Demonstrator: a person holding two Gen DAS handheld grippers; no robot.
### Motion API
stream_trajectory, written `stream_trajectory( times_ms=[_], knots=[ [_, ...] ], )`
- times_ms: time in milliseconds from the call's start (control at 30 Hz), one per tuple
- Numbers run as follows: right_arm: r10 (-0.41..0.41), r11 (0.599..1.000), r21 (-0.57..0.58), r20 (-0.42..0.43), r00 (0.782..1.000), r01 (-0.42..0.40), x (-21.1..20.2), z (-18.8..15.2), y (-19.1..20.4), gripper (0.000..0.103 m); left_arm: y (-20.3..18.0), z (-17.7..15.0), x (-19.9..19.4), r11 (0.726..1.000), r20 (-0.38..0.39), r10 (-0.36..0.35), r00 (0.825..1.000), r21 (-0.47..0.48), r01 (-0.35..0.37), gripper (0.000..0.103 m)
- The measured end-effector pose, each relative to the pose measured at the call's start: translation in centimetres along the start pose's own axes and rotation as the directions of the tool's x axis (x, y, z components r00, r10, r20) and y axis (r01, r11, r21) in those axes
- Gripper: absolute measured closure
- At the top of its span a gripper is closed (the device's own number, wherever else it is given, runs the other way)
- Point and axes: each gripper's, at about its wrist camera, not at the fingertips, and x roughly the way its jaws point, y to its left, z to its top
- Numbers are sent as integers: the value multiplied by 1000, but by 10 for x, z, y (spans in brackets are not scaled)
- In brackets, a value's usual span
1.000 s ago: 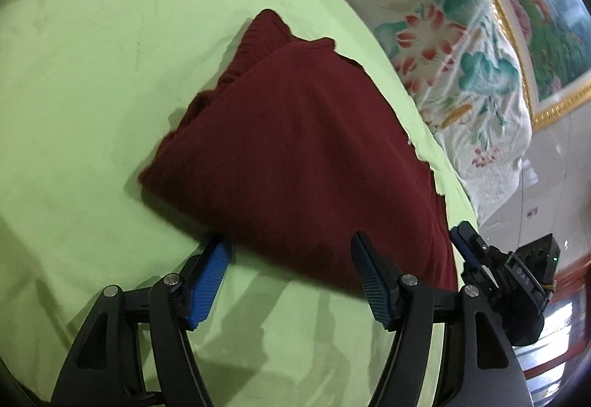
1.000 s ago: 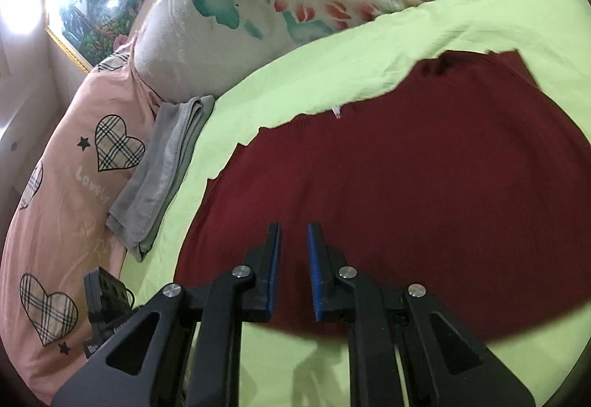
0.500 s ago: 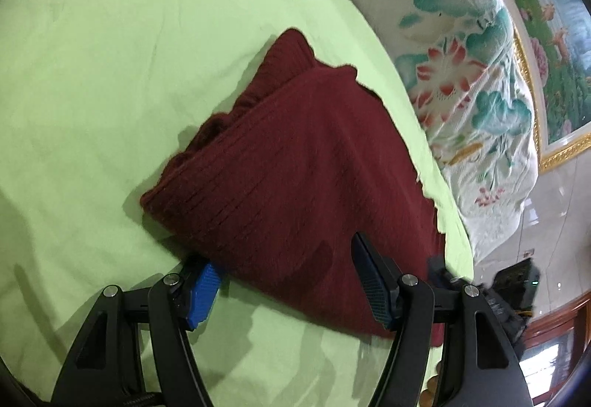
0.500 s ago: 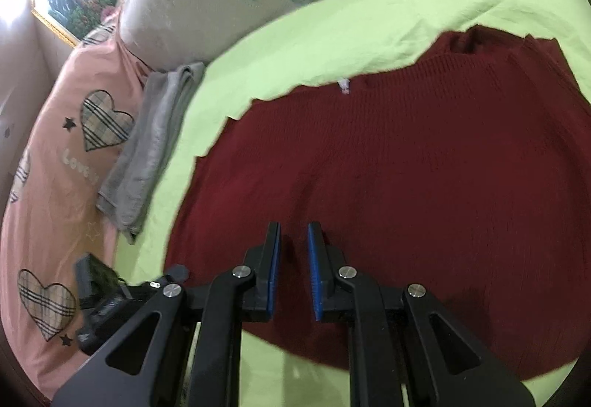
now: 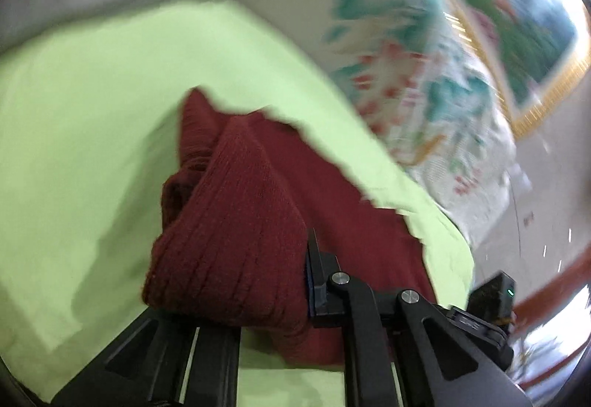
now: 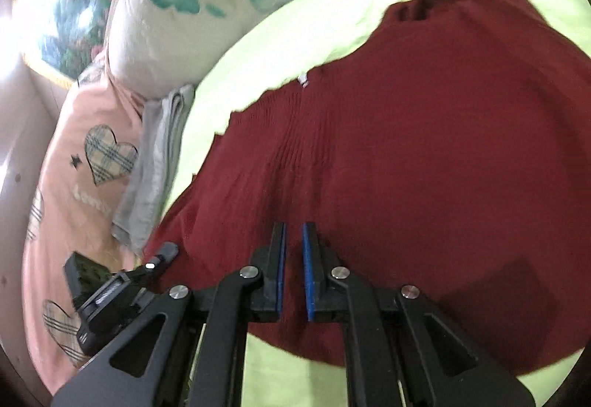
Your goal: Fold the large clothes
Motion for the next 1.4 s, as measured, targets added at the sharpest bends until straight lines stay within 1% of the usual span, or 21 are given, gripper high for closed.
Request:
stream_trajectory(
  times_ms=[67,133,167,200,233,300,333,400,433,533,633,700,767,833,867,900,1000,1067,1167,1333,1400],
  knots=[
    [54,997,55,19,998,-55,-13,10,-13,87,-36,4,0,994,2,-31,1000,100,31,93],
    [121,985,120,42,992,-125,-26,21,-29,69,-75,2,6,977,-16,-74,997,201,76,93],
    [149,978,137,53,987,-155,-31,26,-34,59,-103,-5,16,954,-42,-90,995,283,98,93],
    [186,969,156,67,980,-194,-37,31,-40,56,-120,-13,22,936,-59,-93,994,335,108,93],
    [222,956,175,80,972,-233,-43,37,-47,54,-144,-27,34,901,-91,-89,992,417,119,93],
    [307,920,227,89,947,-320,-50,49,-67,37,-171,-51,55,847,-141,-68,988,515,132,93],
    [339,903,246,92,936,-352,-52,53,-75,33,-180,-66,68,822,-169,-51,984,553,137,93],
    [385,869,293,105,917,-398,-55,60,-94,29,-191,-98,101,777,-229,17,973,616,131,93],
    [392,861,310,102,915,-403,-54,62,-101,29,-191,-106,109,767,-238,40,971,630,123,93],
    [387,862,324,73,919,-389,-50,64,-112,28,-190,-121,124,768,-267,52,962,627,133,93],
    [393,872,293,59,918,-393,-47,69,-110,28,-193,-122,123,766,-246,56,968,632,117,93],
    [349,904,247,47,936,-349,-46,76,-102,28,-193,-119,123,776,-246,49,968,619,118,93],
    [249,953,177,13,968,-247,-41,85,-90,29,-197,-120,123,770,-236,59,970,630,106,93],
    [125,987,103,-25,992,-122,-31,94,-77,47,-201,-123,124,760,-225,68,972,643,96,93],
    [85,993,83,-42,995,-81,-27,96,-76,75,-202,-124,122,753,-218,74,973,652,89,93],
    [58,997,60,-61,996,-54,-23,101,-71,85,-200,-124,115,748,-213,75,974,658,86,93],
    [87,996,-29,-14,996,-87,-42,112,-56,86,-213,-115,111,745,-196,50,979,660,94,93],
    [114,990,-93,39,993,-110,-66,118,-47,86,-226,-108,103,750,-190,-4,982,649,128,93],
    [86,986,-150,79,993,-73,-89,125,-51,86,-242,-108,110,753,-230,-52,972,631,190,92],
    [-68,987,-147,-1,998,68,-66,122,-96,86,-237,-136,159,758,-315,44,948,629,173,91],
    [-107,984,-147,-7,994,105,-59,116,-108,85,-234,-142,164,760,-329,47,943,624,179,89]
  ],
)
